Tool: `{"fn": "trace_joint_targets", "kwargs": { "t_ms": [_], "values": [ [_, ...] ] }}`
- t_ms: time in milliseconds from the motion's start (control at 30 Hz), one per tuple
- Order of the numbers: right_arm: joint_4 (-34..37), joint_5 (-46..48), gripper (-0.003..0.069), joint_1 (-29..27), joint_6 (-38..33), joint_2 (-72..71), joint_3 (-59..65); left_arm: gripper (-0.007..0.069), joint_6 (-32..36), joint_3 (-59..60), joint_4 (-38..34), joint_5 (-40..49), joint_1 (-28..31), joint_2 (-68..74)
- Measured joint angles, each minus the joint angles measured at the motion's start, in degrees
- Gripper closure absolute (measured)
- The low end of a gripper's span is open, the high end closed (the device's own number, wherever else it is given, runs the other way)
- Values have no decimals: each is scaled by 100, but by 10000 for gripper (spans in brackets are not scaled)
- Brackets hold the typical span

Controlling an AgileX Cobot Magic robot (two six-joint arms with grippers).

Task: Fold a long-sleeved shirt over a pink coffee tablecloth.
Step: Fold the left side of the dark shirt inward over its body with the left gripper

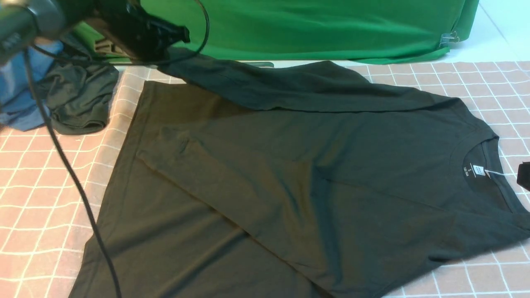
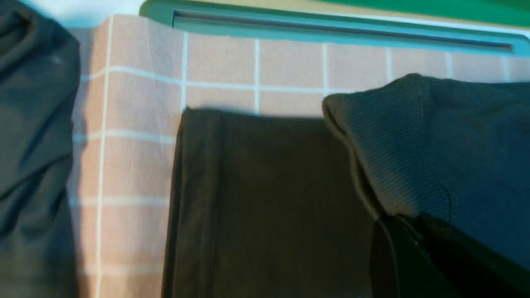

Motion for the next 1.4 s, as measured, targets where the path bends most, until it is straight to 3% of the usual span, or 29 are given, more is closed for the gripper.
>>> {"fn": "trace_joint_targets", "kwargs": {
  "t_ms": [533, 833, 1000, 1400],
  "values": [
    [-7, 0, 515, 0, -146, 0, 0, 592, -376, 0, -137, 2263, -7, -920],
    [-11, 0, 515, 0, -146, 0, 0, 592, -651, 572, -386, 2334, -75, -1404],
    [-11, 0, 515, 0, -146, 0, 0, 592, -817, 1429, -22, 2364, -82, -1675],
    [-11, 0, 515, 0, -146, 0, 0, 592, -1041, 2239, 37, 2345, -82, -1722]
  ]
}}
